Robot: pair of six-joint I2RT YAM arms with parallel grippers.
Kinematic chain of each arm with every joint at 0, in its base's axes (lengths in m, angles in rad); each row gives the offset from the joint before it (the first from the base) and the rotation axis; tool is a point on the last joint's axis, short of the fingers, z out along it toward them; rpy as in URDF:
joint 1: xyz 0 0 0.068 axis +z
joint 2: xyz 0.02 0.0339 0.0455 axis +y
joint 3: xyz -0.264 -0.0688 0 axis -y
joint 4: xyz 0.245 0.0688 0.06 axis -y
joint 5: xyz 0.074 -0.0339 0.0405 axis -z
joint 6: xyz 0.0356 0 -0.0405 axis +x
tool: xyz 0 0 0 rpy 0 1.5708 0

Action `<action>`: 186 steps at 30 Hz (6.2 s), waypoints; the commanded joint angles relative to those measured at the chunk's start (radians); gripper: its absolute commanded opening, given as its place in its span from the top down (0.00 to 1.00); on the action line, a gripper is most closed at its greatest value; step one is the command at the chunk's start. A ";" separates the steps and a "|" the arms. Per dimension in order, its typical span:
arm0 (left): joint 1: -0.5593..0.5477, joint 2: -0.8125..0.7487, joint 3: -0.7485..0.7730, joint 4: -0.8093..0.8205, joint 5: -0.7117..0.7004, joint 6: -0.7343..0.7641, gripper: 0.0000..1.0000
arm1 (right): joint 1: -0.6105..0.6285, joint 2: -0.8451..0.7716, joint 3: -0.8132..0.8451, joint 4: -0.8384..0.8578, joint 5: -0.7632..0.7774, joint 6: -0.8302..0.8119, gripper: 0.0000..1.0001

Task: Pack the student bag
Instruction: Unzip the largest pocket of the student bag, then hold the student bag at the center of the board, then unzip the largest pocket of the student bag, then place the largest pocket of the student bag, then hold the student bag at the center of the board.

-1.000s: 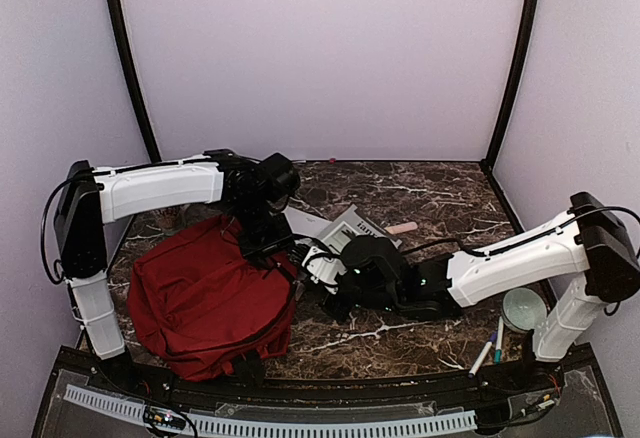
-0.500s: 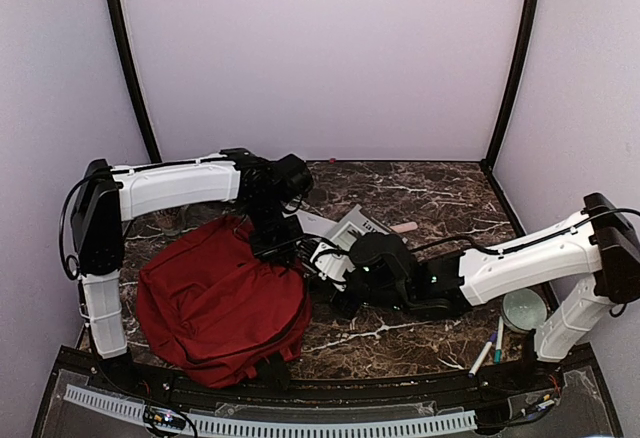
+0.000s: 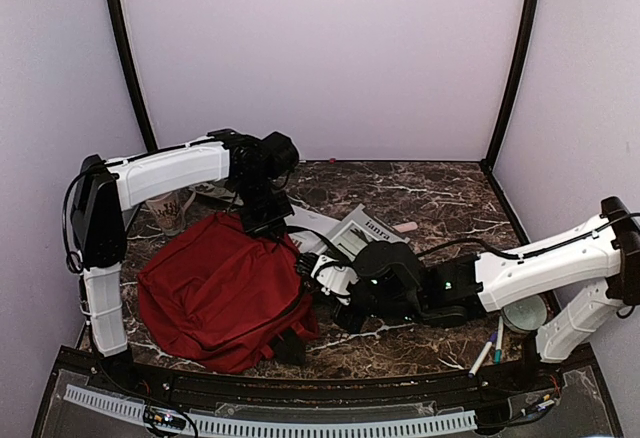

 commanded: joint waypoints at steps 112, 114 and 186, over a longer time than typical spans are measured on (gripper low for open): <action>-0.019 -0.121 -0.011 0.147 -0.022 0.383 1.00 | 0.086 0.026 0.206 -0.013 -0.380 0.051 1.00; -0.016 -0.129 -0.006 0.147 -0.018 0.391 1.00 | 0.085 0.050 0.228 -0.029 -0.396 0.053 1.00; -0.522 -0.795 -0.351 -0.196 -0.210 -0.177 0.55 | -0.339 -0.001 0.446 -0.688 -0.390 0.861 0.00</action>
